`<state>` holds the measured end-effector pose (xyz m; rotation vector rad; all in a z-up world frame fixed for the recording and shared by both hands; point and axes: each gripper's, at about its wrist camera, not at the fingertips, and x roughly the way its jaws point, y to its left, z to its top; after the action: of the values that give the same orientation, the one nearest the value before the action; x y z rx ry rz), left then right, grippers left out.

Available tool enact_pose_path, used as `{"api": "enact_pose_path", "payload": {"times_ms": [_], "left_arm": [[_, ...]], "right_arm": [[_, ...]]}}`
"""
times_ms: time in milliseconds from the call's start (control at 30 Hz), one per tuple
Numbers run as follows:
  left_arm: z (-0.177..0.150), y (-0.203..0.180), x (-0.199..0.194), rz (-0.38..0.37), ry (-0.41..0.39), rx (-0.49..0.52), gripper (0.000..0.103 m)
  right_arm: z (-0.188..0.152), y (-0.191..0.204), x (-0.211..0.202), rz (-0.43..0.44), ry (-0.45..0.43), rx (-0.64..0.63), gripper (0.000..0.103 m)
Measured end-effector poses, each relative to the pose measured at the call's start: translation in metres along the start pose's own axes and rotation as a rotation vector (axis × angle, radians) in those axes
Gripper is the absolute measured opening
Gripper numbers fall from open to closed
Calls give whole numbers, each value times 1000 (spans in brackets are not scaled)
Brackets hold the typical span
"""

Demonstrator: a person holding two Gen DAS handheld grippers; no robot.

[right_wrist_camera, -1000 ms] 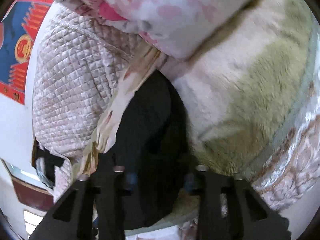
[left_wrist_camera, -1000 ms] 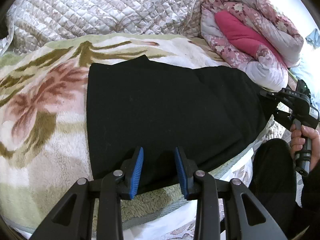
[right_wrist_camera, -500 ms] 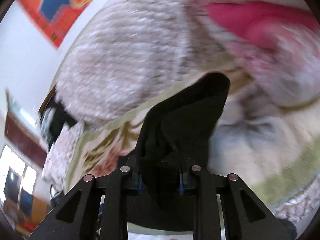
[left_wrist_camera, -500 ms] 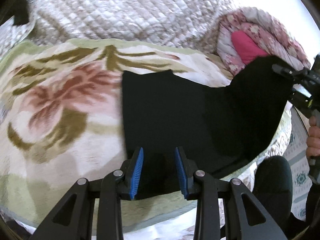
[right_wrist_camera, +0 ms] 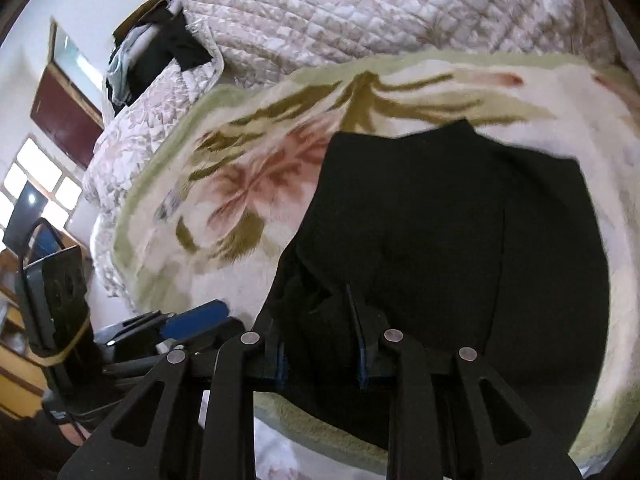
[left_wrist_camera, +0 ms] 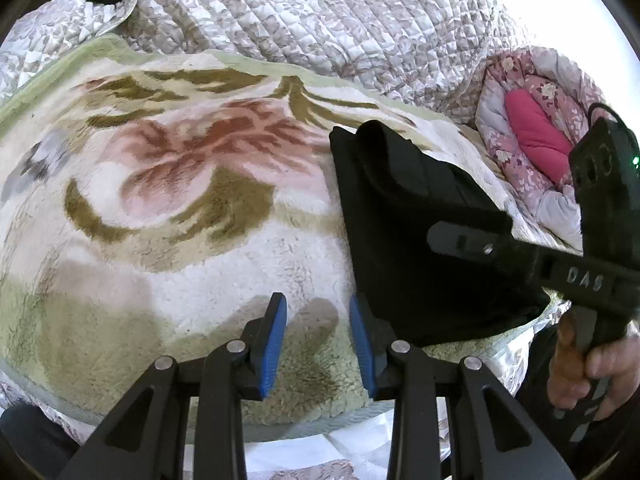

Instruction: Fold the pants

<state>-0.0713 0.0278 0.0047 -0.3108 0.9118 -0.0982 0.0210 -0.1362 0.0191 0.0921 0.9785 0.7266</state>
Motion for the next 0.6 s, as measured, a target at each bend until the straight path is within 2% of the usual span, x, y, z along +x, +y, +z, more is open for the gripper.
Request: {"api": "enact_pose_path", "payload": {"times_ms": [133, 233, 267, 300, 333, 367, 400, 467, 533, 600], "left_arm": [[0, 1, 1, -9, -6, -4, 35], [0, 1, 1, -11, -7, -6, 35], [0, 1, 0, -10, -8, -6, 35], [-1, 2, -2, -6, -12, -8, 35], [-1, 4, -3, -1, -15, -11, 35], [-2, 6, -4, 5, -16, -16, 35], [-2, 9, -5, 10, -16, -22, 35], [-2, 13, -6, 15, -14, -31, 35], [-3, 15, -7, 24, -14, -33, 35], [-2, 15, -10, 31, -17, -33, 35]], "right_arm": [[4, 15, -11, -51, -37, -50, 25], [3, 20, 3, -75, -8, -67, 26], [-1, 17, 12, -76, 22, -60, 27], [-5, 15, 14, -71, 25, -56, 29], [-6, 19, 12, -70, 6, -70, 35], [-6, 22, 10, -58, 3, -77, 39], [-5, 25, 9, -23, 6, -81, 50], [-5, 31, 7, 76, 22, -90, 52], [-6, 37, 3, 103, 23, -111, 52], [-6, 38, -15, 128, -33, -114, 52]]}}
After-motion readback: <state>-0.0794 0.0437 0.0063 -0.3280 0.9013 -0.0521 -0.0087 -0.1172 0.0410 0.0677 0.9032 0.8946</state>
